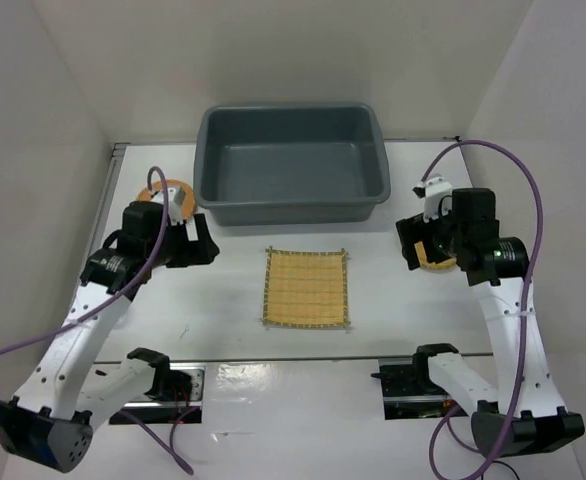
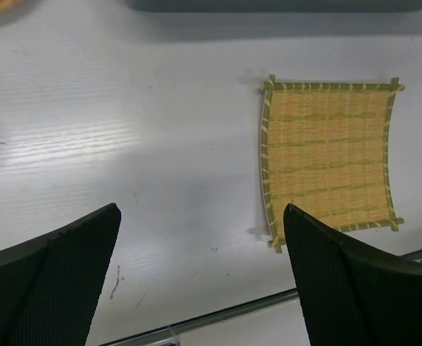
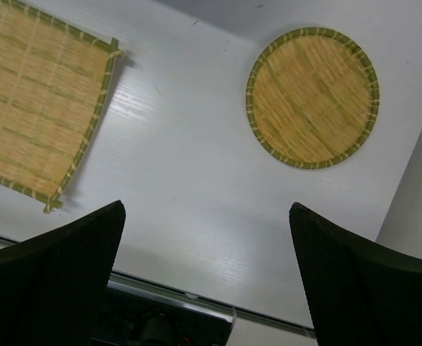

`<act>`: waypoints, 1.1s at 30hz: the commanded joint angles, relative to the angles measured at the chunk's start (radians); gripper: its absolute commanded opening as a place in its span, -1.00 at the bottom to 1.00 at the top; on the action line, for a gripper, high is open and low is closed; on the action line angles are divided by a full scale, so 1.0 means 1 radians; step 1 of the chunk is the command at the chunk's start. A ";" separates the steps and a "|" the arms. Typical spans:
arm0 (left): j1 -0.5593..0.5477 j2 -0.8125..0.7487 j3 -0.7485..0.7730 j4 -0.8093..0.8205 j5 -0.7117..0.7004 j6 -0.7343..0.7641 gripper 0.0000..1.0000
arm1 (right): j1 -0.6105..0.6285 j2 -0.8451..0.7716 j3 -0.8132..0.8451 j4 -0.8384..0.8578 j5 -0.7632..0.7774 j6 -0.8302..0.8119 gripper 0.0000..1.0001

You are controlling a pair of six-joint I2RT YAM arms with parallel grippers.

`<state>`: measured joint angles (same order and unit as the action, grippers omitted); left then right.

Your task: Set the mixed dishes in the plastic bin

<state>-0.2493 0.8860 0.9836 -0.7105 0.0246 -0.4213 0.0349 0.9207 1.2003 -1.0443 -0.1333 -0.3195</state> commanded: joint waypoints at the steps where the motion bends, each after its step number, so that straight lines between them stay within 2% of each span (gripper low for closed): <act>1: -0.015 0.101 -0.017 0.127 0.124 -0.013 1.00 | 0.053 0.007 -0.013 0.099 0.075 -0.001 0.98; 3: -0.024 0.186 -0.017 0.187 0.261 -0.013 1.00 | 0.065 0.027 -0.013 0.108 0.052 -0.001 0.98; 4: -0.024 0.297 -0.017 0.200 0.294 -0.013 1.00 | 0.086 0.041 -0.013 0.109 0.041 -0.016 0.98; 6: -0.034 0.423 -0.007 0.227 0.386 -0.013 1.00 | 0.112 0.075 -0.013 0.109 0.041 -0.026 0.98; 10: -0.034 0.704 0.003 0.299 0.463 -0.022 1.00 | 0.206 0.063 -0.045 0.128 0.032 -0.035 0.98; 14: -0.034 0.818 0.023 0.350 0.462 -0.031 1.00 | 0.220 0.041 -0.056 0.162 0.006 -0.064 0.95; 15: -0.034 0.849 0.023 0.370 0.474 -0.021 1.00 | 0.229 0.056 -0.065 0.171 -0.003 -0.064 0.51; 17: -0.044 0.876 0.023 0.382 0.503 -0.020 1.00 | 0.282 0.093 -0.065 0.171 -0.003 -0.104 0.13; 18: -0.044 0.896 0.014 0.397 0.526 -0.020 1.00 | 0.310 0.102 -0.091 0.200 0.017 -0.122 -0.21; 20: -0.044 0.910 0.004 0.420 0.549 -0.020 1.00 | 0.411 0.118 -0.125 0.233 0.108 -0.191 -0.50; 21: -0.044 0.910 -0.009 0.430 0.563 -0.030 1.00 | 0.448 0.128 -0.174 0.253 0.150 -0.216 -0.72; 22: -0.044 0.910 -0.010 0.445 0.563 -0.030 1.00 | 0.483 0.129 -0.200 0.295 0.232 -0.242 -0.81; 23: -0.056 0.910 -0.022 0.454 0.574 -0.039 1.00 | 0.547 0.138 -0.226 0.317 0.265 -0.289 -0.87; 25: -0.067 0.897 -0.033 0.465 0.583 -0.048 1.00 | 0.592 0.138 -0.287 0.369 0.303 -0.326 -0.94; 28: -0.087 0.851 -0.042 0.448 0.594 -0.060 1.00 | 0.602 0.165 -0.321 0.415 0.229 -0.395 -1.00; 33: -0.134 0.730 -0.063 0.375 0.488 -0.093 1.00 | 0.602 0.260 -0.321 0.460 0.140 -0.438 -1.00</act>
<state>-0.3634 1.6966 0.9363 -0.2935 0.5629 -0.4988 0.6304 1.1503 0.8730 -0.6888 0.0566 -0.6910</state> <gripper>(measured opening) 1.000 0.001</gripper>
